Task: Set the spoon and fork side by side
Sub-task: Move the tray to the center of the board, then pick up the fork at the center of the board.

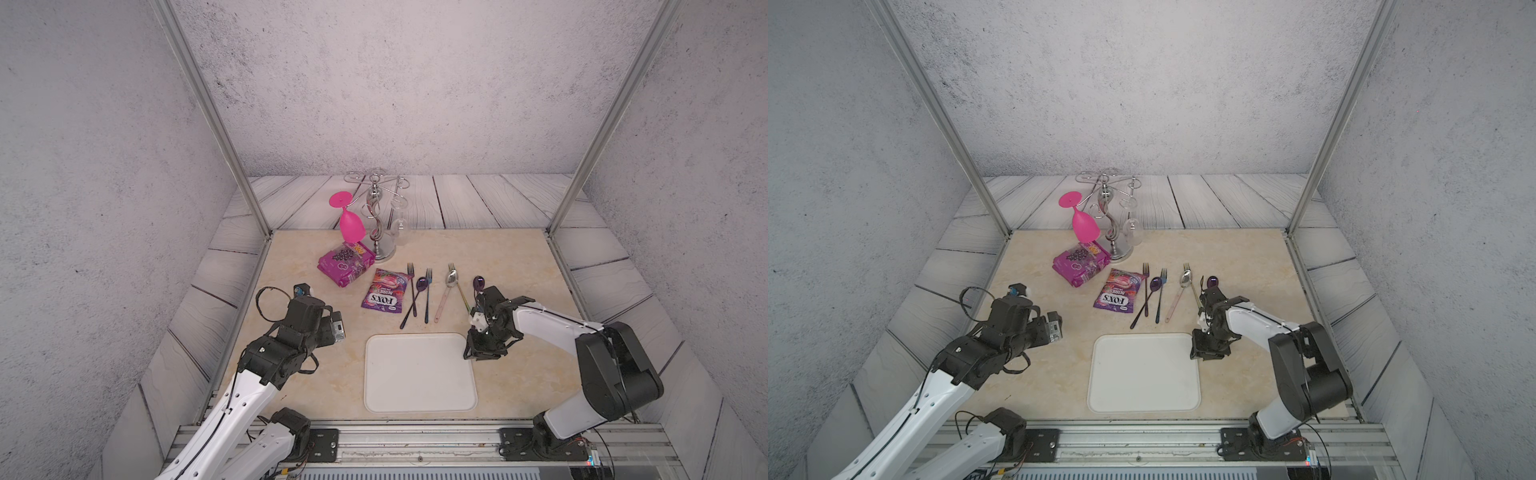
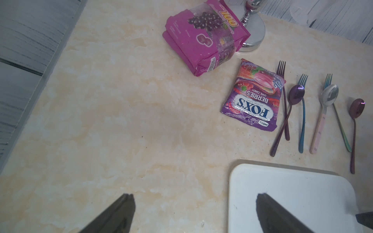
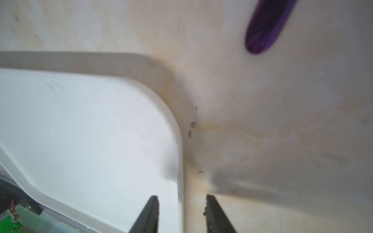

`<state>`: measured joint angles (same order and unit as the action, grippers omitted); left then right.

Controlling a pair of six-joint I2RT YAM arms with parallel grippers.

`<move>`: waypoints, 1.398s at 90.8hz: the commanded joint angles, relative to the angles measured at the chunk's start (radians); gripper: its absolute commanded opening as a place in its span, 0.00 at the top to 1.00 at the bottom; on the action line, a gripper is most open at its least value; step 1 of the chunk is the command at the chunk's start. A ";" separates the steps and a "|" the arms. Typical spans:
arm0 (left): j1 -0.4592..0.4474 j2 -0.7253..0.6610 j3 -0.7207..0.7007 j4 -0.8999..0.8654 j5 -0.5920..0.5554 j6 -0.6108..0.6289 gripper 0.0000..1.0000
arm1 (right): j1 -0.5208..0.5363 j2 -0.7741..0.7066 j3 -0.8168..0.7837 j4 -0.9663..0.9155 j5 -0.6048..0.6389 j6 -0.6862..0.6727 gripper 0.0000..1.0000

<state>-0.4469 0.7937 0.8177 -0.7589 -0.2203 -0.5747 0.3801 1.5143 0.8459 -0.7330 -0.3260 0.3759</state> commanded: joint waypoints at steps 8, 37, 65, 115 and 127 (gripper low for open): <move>0.006 -0.050 -0.037 0.027 0.004 -0.022 0.00 | -0.004 -0.127 0.112 -0.128 0.129 -0.029 0.47; 0.005 -0.013 -0.031 0.013 0.127 0.019 0.00 | -0.014 0.125 0.461 -0.127 0.299 -0.251 0.47; 0.005 -0.020 -0.033 0.004 0.130 0.029 0.01 | -0.056 0.429 0.690 -0.055 0.349 -0.342 0.50; 0.005 0.002 -0.032 0.005 0.106 0.043 0.01 | -0.093 0.759 0.994 -0.084 0.307 -0.357 0.64; 0.005 0.004 -0.034 0.004 0.096 0.044 0.00 | -0.093 0.787 1.022 -0.103 0.303 -0.353 0.65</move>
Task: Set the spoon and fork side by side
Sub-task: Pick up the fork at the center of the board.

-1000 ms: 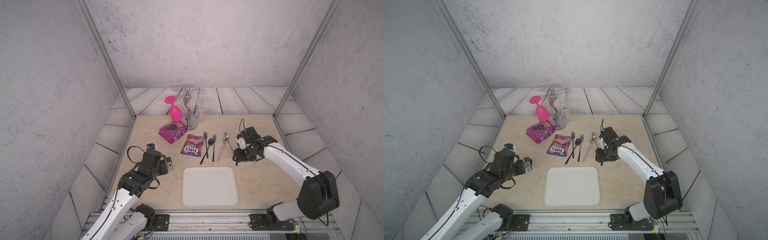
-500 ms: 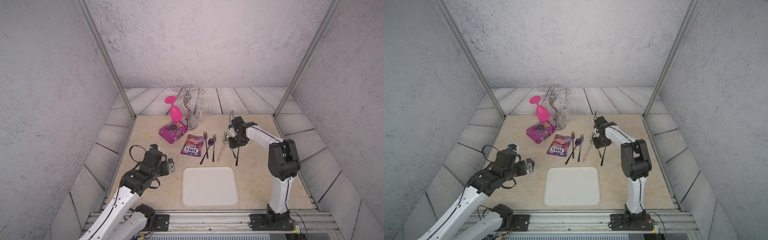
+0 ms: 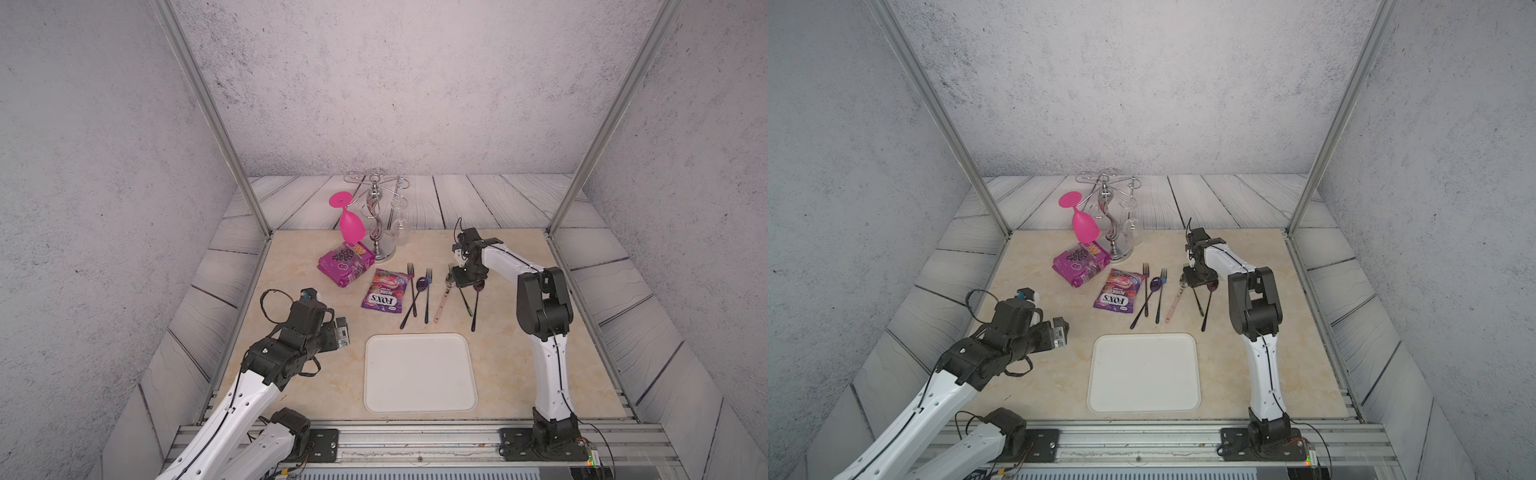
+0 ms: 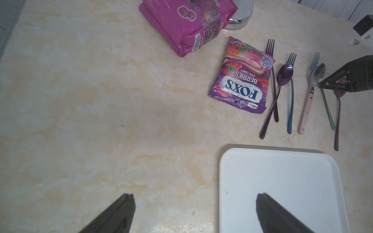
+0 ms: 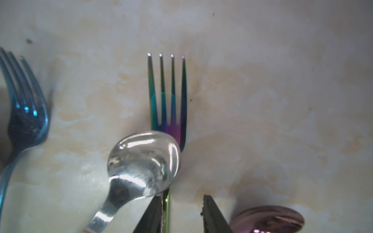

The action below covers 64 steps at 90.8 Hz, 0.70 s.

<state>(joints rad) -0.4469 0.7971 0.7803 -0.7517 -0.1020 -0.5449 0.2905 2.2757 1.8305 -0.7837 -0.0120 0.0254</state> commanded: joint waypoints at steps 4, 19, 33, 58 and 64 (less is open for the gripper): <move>0.005 0.000 0.004 -0.002 -0.022 0.014 0.01 | -0.004 0.032 0.045 -0.062 -0.010 0.003 0.65; 0.005 -0.002 -0.003 0.002 -0.029 0.016 0.00 | -0.005 0.050 0.056 -0.091 -0.051 0.013 0.71; 0.005 -0.005 -0.002 0.002 -0.030 0.020 0.00 | -0.004 0.066 0.059 -0.113 -0.019 0.050 0.85; 0.005 -0.019 0.001 -0.008 -0.044 0.025 0.00 | -0.010 0.024 0.029 -0.073 0.013 0.137 1.00; 0.005 -0.021 0.002 -0.010 -0.047 0.025 0.00 | -0.011 0.005 0.029 -0.064 0.017 0.144 1.00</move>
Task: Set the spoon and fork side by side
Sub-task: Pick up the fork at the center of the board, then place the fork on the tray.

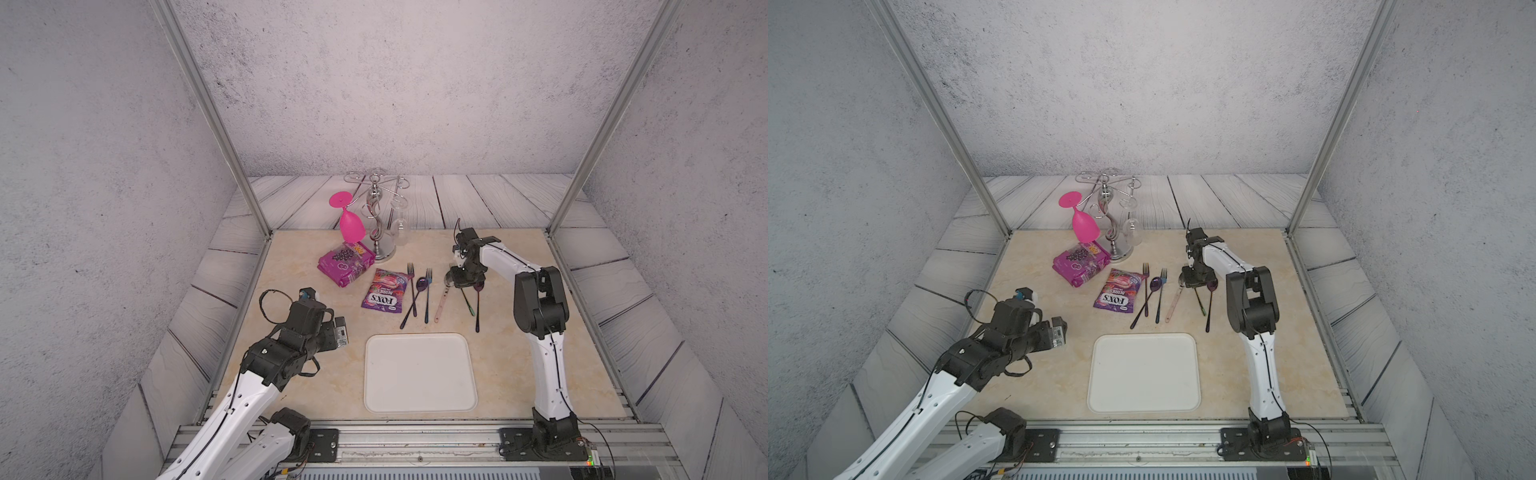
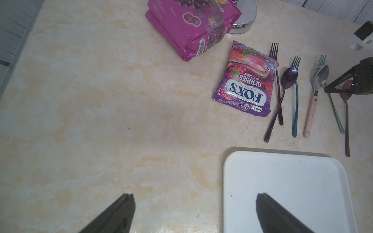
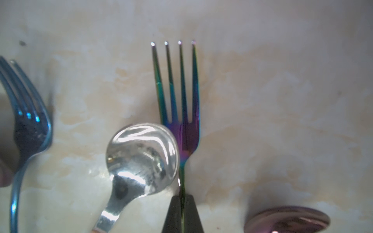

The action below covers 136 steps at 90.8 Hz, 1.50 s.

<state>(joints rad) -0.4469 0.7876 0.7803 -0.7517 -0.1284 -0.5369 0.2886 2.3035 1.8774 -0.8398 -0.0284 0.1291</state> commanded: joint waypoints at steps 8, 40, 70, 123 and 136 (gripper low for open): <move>0.005 -0.014 0.006 -0.015 -0.025 0.018 0.01 | -0.011 -0.067 -0.029 0.013 0.046 0.057 1.00; 0.005 -0.036 0.012 -0.023 -0.055 0.025 0.00 | -0.012 -0.273 -0.128 0.018 0.023 0.132 1.00; 0.005 -0.116 0.029 -0.053 -0.115 0.044 0.00 | 0.137 -0.722 -0.549 0.108 -0.208 0.395 1.00; 0.005 -0.256 0.001 -0.056 -0.076 0.022 0.00 | 0.840 -0.655 -0.706 0.344 0.031 1.028 1.00; 0.005 -0.271 -0.004 -0.058 -0.076 0.015 0.00 | 0.876 -0.550 -0.599 0.287 0.069 1.076 1.00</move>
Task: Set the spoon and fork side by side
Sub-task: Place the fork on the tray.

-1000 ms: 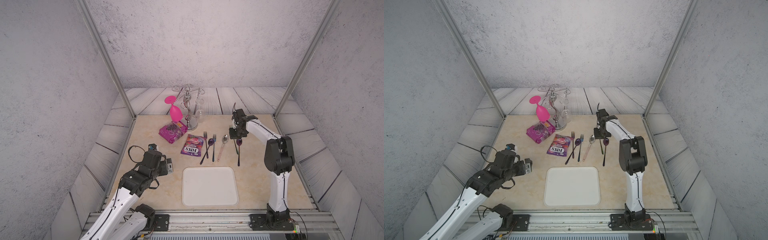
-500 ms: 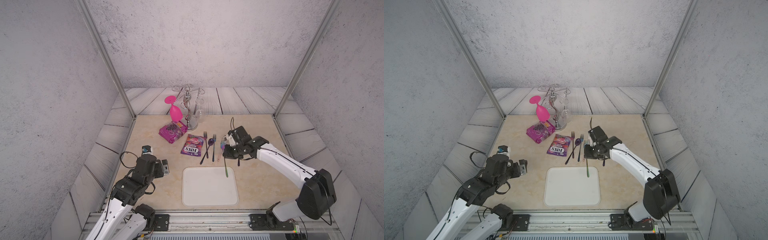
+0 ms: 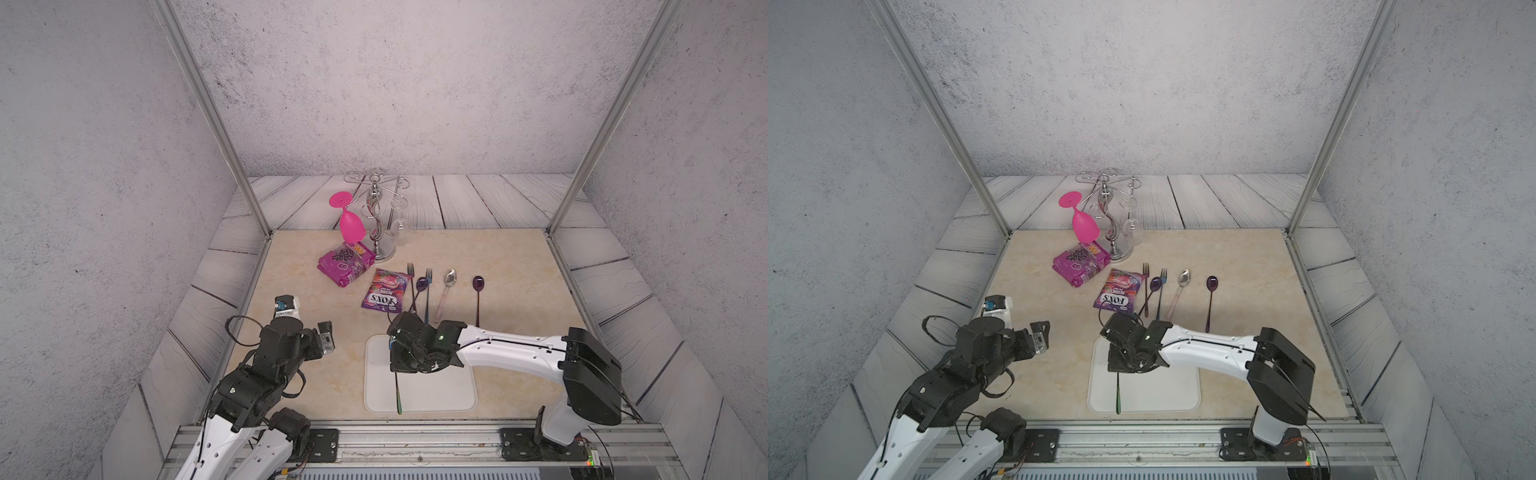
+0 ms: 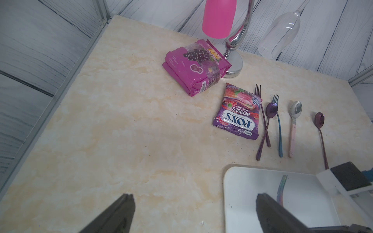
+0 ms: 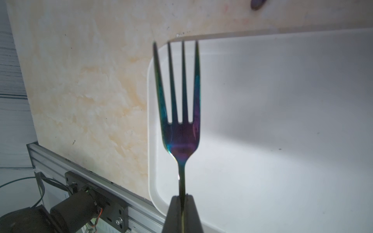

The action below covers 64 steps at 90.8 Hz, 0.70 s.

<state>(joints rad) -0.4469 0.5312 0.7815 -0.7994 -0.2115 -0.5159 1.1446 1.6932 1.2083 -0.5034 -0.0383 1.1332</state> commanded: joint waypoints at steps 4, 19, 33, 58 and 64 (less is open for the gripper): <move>0.005 -0.019 -0.007 -0.010 0.008 -0.010 0.00 | 0.026 0.093 0.100 -0.067 0.084 0.074 1.00; 0.006 -0.038 -0.011 -0.013 0.008 -0.015 0.00 | 0.033 0.178 0.175 -0.096 0.089 0.076 1.00; 0.005 -0.052 -0.011 -0.017 0.010 -0.014 0.01 | 0.034 0.226 0.206 -0.091 0.092 0.083 1.00; 0.004 -0.055 -0.013 -0.017 0.018 -0.015 0.00 | 0.034 0.306 0.275 -0.112 0.108 0.072 1.00; 0.004 -0.056 -0.013 -0.017 0.018 -0.015 0.00 | 0.034 0.318 0.285 -0.116 0.109 0.069 1.00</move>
<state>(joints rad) -0.4469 0.4847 0.7788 -0.8055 -0.1989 -0.5240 1.1751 1.9892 1.4612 -0.5804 0.0380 1.2026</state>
